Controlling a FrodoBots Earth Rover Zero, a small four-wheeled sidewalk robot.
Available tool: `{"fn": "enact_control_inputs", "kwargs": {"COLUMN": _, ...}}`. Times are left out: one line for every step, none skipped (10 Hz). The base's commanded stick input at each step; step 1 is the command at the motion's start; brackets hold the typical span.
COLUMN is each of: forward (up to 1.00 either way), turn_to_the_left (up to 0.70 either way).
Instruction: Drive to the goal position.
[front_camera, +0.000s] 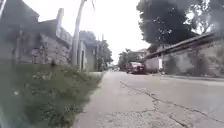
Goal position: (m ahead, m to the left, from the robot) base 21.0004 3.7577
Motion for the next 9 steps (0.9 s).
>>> {"fn": "enact_control_inputs", "kwargs": {"forward": 0.70, "turn_to_the_left": 0.00}}
{"fn": "enact_control_inputs", "kwargs": {"forward": 0.70, "turn_to_the_left": 0.00}}
{"fn": "enact_control_inputs", "kwargs": {"forward": 0.70, "turn_to_the_left": 0.00}}
{"fn": "enact_control_inputs", "kwargs": {"forward": 0.70, "turn_to_the_left": 0.00}}
{"fn": "enact_control_inputs", "kwargs": {"forward": 0.70, "turn_to_the_left": 0.00}}
{"fn": "enact_control_inputs", "kwargs": {"forward": 0.70, "turn_to_the_left": 0.00}}
{"fn": "enact_control_inputs", "kwargs": {"forward": 0.70, "turn_to_the_left": 0.00}}
{"fn": "enact_control_inputs", "kwargs": {"forward": 0.70, "turn_to_the_left": 0.00}}
{"fn": "enact_control_inputs", "kwargs": {"forward": 0.70, "turn_to_the_left": 0.00}}
